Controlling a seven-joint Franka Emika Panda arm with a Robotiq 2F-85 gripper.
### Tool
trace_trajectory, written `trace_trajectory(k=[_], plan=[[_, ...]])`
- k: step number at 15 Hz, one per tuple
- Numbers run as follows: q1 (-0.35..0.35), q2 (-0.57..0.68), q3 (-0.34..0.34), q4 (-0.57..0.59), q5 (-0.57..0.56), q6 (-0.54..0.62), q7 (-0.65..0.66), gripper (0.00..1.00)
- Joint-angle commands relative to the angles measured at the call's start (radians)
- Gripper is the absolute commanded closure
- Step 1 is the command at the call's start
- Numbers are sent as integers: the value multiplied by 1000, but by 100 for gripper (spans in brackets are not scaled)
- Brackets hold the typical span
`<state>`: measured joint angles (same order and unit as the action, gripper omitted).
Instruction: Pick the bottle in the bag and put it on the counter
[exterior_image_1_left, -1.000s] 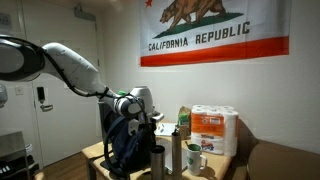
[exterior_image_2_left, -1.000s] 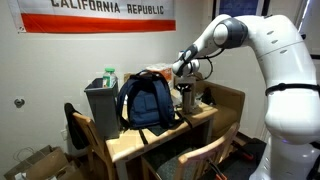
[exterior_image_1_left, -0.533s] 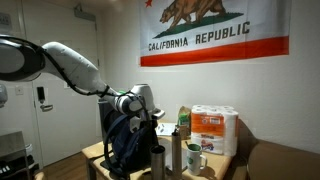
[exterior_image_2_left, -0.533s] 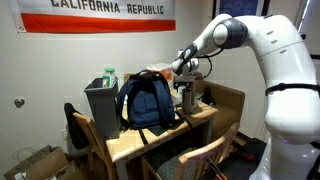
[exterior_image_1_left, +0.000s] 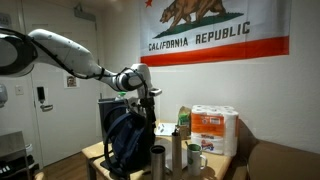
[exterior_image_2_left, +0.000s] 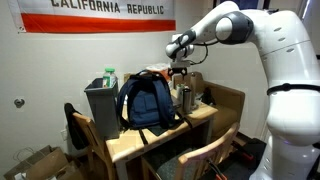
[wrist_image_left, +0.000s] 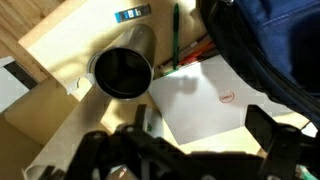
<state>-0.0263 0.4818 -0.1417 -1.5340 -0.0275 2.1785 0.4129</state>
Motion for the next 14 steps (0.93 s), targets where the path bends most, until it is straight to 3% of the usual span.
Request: trace_trajectory(k=[1, 8, 14], plan=[[22, -37, 5, 77, -20, -104, -1, 0], [31, -97, 66, 107, 6, -278, -130, 0], [27, -151, 103, 80, 16, -289, -244, 0]])
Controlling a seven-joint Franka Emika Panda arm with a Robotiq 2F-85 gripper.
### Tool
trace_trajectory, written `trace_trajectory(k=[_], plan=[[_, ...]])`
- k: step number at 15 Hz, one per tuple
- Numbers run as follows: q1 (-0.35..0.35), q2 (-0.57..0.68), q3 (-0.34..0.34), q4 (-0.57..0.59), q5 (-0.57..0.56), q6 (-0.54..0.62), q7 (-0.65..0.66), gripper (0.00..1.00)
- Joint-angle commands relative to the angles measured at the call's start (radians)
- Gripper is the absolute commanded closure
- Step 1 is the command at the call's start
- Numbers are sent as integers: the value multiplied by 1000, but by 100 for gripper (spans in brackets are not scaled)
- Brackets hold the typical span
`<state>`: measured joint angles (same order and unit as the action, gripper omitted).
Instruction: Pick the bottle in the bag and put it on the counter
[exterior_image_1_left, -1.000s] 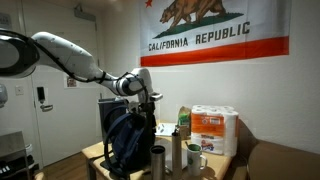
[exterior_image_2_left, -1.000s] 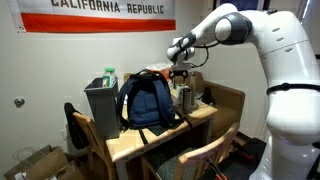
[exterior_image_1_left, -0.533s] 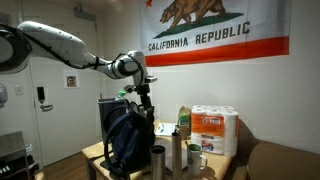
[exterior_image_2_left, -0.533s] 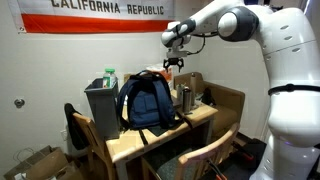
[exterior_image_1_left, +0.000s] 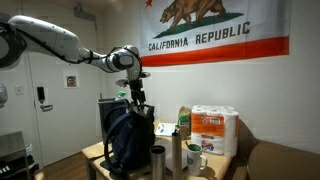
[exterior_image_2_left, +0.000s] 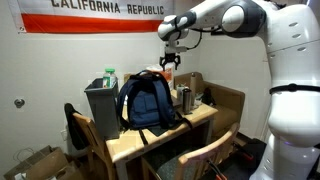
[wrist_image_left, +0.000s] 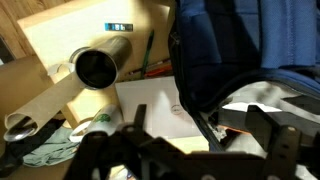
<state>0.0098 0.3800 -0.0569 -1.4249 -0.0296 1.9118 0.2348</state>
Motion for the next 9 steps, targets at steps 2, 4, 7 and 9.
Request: trace_trajectory(k=[2, 4, 7, 9], plan=[[-9, -68, 25, -41, 21, -20, -95, 0], [-3, -28, 19, -1, 5, -5, -74, 0], [-3, -28, 19, -1, 4, -5, -76, 0], [-4, -24, 19, 1, 4, -6, -76, 0]])
